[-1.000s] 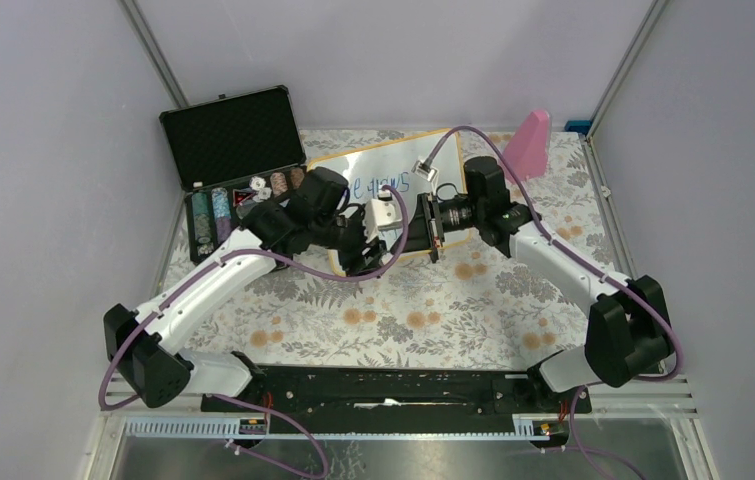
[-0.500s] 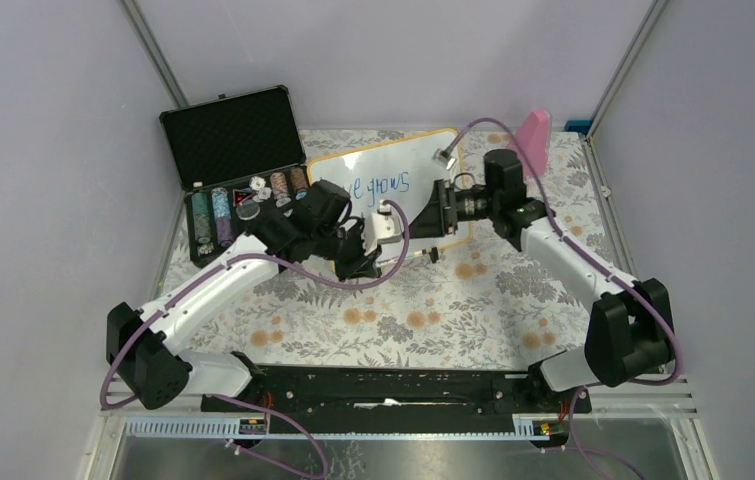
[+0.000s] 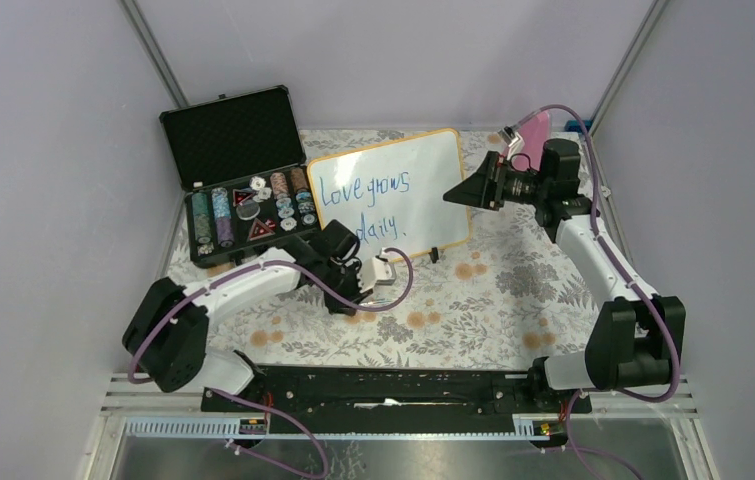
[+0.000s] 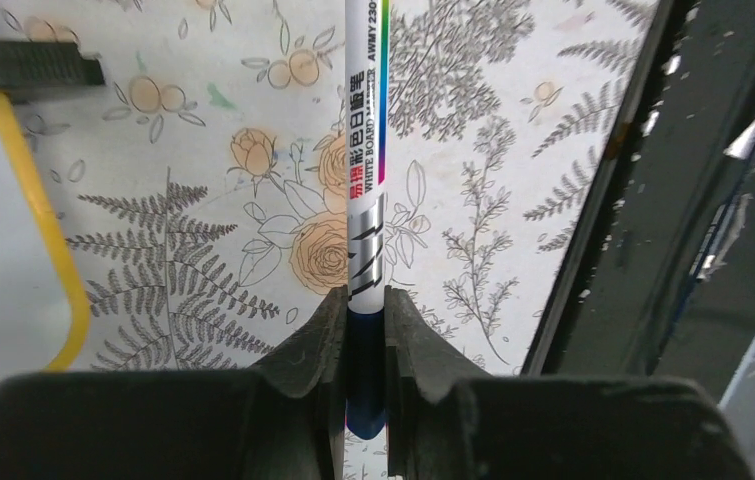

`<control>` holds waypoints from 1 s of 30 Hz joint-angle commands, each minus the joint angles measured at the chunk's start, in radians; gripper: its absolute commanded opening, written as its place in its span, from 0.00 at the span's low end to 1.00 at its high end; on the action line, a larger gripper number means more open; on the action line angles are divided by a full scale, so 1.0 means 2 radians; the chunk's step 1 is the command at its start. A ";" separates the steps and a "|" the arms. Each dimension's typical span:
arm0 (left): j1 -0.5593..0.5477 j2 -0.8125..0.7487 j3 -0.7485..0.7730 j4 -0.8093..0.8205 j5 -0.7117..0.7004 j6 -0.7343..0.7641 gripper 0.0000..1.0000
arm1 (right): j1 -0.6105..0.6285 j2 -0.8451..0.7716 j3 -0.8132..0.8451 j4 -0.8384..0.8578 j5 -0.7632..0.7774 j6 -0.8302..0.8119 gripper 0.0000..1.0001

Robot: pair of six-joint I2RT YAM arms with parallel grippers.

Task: Write a sentence on the whiteboard
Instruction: Place the whiteboard marker at the center of the board.

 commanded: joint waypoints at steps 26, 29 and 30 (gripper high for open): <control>0.002 0.075 -0.032 0.071 -0.058 0.017 0.44 | -0.003 -0.014 -0.016 0.036 -0.031 0.016 1.00; 0.002 0.065 -0.026 0.062 -0.054 0.012 0.52 | -0.004 -0.016 -0.015 0.035 -0.035 0.017 0.99; 0.001 0.061 -0.024 0.059 -0.051 0.010 0.53 | -0.004 -0.016 -0.015 0.034 -0.037 0.016 0.99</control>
